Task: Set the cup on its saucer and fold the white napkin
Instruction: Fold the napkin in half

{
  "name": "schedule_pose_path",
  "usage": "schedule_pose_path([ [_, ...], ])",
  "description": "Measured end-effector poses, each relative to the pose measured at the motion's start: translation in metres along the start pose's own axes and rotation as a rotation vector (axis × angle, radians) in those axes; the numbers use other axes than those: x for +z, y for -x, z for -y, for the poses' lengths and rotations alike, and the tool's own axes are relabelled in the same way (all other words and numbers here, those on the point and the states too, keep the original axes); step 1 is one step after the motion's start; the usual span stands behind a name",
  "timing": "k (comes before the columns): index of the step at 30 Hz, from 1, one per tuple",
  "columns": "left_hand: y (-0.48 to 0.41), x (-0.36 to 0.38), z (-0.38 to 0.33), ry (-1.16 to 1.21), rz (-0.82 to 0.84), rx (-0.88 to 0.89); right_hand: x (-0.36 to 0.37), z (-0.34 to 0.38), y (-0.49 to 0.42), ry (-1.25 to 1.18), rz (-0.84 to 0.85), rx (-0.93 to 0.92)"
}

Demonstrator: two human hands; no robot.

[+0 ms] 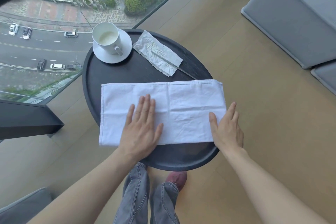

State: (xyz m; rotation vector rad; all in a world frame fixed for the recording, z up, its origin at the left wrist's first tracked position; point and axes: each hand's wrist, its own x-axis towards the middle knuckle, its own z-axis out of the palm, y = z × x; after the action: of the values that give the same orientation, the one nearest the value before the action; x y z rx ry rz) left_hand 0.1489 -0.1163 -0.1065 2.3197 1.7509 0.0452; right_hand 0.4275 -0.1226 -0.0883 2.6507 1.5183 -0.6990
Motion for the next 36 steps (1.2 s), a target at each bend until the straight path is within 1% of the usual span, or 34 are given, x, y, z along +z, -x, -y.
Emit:
schedule_pose_path([
  [4, -0.017, 0.014, -0.034, 0.004, 0.027, 0.082, -0.007, -0.013, -0.009, -0.114, -0.001, 0.153],
  [7, -0.020, 0.023, -0.044, -0.020, 0.048, 0.096, -0.017, -0.022, -0.014, -0.294, -0.011, 0.261],
  [9, -0.021, 0.025, -0.049, -0.025, 0.052, 0.101, -0.030, -0.026, -0.017, -0.387, -0.003, 0.284],
  [13, -0.025, 0.026, -0.059, 0.006, 0.094, 0.092, -0.062, -0.030, -0.019, -0.498, 0.037, 0.239],
  [17, -0.030, 0.005, -0.063, 0.104, 0.185, 0.061, -0.097, -0.014, -0.008, -0.616, 0.027, 0.058],
  [19, -0.037, -0.021, -0.068, 0.280, 0.177, -0.032, -0.112, 0.005, 0.005, -0.632, -0.004, -0.052],
  [20, -0.044, -0.038, -0.070, 0.443, 0.179, -0.119, -0.117, 0.016, 0.012, -0.624, -0.013, -0.098],
  [23, -0.069, -0.095, -0.073, 1.142, 0.230, -0.412, -0.125, 0.058, 0.041, -0.602, 0.024, -0.215],
  [24, -0.076, -0.111, -0.071, 1.303, 0.232, -0.470, -0.123, 0.073, 0.053, -0.600, 0.045, -0.252],
  [25, -0.082, -0.124, -0.066, 1.400, 0.232, -0.491, -0.120, 0.087, 0.064, -0.587, 0.050, -0.300],
  [26, -0.086, -0.133, -0.060, 1.433, 0.226, -0.488, -0.113, 0.101, 0.075, -0.566, 0.042, -0.359],
  [29, -0.091, -0.142, -0.034, 1.345, 0.179, -0.465, -0.083, 0.135, 0.103, -0.512, 0.055, -0.503],
  [31, -0.089, -0.131, -0.010, 1.198, 0.115, -0.490, -0.060, 0.150, 0.118, -0.489, 0.094, -0.555],
  [33, -0.082, -0.118, 0.017, 1.075, 0.100, -0.530, -0.036, 0.161, 0.130, -0.462, 0.122, -0.593],
  [36, -0.067, -0.100, 0.050, 1.075, 0.136, -0.594, -0.004, 0.165, 0.142, -0.410, 0.126, -0.605],
])
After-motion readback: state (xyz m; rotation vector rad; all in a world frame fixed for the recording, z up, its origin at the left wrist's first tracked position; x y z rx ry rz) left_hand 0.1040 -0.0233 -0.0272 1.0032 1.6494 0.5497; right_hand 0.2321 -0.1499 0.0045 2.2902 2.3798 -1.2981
